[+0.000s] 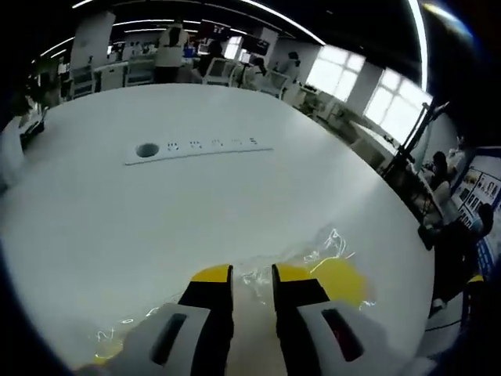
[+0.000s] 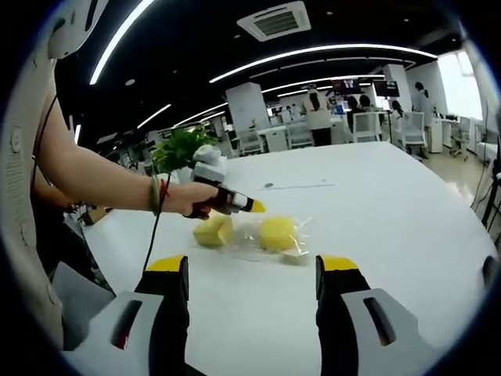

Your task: Compare the silicone blocks by pressing each to a similar depth, holding the contact briefly, and releasing to observe deformation and rebound differences across the visible hardness samples.

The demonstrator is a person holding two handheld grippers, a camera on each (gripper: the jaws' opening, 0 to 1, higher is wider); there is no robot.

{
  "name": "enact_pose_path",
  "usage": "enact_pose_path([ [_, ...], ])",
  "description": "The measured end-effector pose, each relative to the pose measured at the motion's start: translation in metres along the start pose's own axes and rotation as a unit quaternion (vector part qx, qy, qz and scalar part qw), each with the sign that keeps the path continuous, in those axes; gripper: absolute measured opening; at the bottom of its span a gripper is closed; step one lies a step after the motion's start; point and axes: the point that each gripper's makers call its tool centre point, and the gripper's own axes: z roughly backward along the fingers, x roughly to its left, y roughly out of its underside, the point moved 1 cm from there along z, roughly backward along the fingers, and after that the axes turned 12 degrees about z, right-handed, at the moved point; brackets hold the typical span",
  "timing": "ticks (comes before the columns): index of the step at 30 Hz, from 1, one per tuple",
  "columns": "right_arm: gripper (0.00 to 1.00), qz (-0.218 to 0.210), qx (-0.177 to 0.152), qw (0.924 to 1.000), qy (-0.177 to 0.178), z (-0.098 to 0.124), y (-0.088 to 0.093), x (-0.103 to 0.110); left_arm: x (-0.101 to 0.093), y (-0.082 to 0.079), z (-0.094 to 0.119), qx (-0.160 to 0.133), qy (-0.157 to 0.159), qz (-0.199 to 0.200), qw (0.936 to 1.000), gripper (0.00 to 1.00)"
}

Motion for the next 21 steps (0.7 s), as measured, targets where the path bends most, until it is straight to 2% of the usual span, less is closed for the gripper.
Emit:
enact_pose_path([
  [8, 0.6, 0.005, -0.005, 1.0, -0.007, 0.003, -0.003, 0.004, -0.006, -0.008, 0.015, -0.015, 0.003, -0.02, 0.9997, 0.2],
  [10, 0.6, 0.007, -0.01, 0.9998, -0.013, 0.004, -0.005, 0.005, -0.01, -0.008, 0.021, -0.016, 0.013, -0.036, 0.9991, 0.2],
  [15, 0.58, 0.011, -0.017, 0.9997, -0.017, 0.006, -0.009, 0.006, -0.013, -0.011, 0.045, -0.034, 0.015, -0.049, 0.9981, 0.2],
  [21, 0.59, 0.019, -0.014, 0.9994, -0.025, 0.006, -0.01, 0.009, -0.009, -0.006, 0.073, -0.047, 0.012, -0.064, 0.9968, 0.26],
])
